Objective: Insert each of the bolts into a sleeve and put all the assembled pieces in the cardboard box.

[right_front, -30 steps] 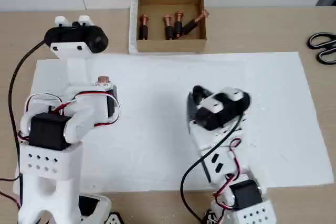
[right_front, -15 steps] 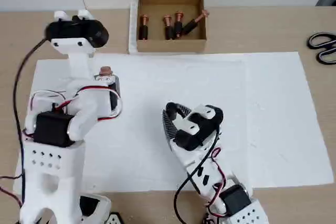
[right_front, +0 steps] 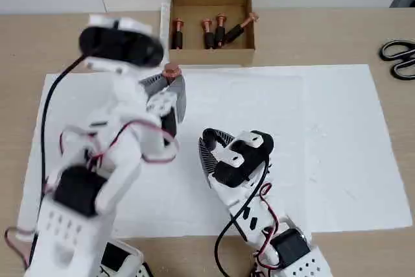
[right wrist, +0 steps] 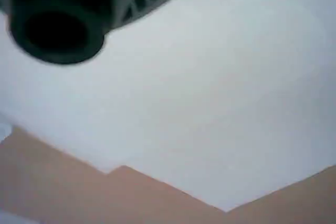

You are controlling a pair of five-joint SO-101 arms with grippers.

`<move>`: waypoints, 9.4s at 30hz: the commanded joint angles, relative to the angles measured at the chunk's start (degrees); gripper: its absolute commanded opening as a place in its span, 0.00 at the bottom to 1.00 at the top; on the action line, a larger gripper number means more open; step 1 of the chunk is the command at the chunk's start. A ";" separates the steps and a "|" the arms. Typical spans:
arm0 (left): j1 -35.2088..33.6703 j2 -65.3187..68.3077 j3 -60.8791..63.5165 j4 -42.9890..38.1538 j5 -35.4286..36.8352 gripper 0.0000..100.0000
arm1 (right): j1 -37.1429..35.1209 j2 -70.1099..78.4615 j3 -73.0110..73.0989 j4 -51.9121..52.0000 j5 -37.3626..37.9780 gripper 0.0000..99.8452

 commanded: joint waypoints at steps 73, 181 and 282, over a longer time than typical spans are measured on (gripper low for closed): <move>5.27 -24.26 35.12 -29.89 0.53 0.01 | -5.23 -0.66 0.44 0.22 -4.13 0.00; 8.70 -24.18 46.20 -22.07 -3.96 0.01 | -5.05 -0.66 0.44 0.31 -4.13 0.00; -56.18 -54.33 38.64 11.96 -3.78 0.17 | 18.15 163.56 -149.10 -22.29 4.04 0.00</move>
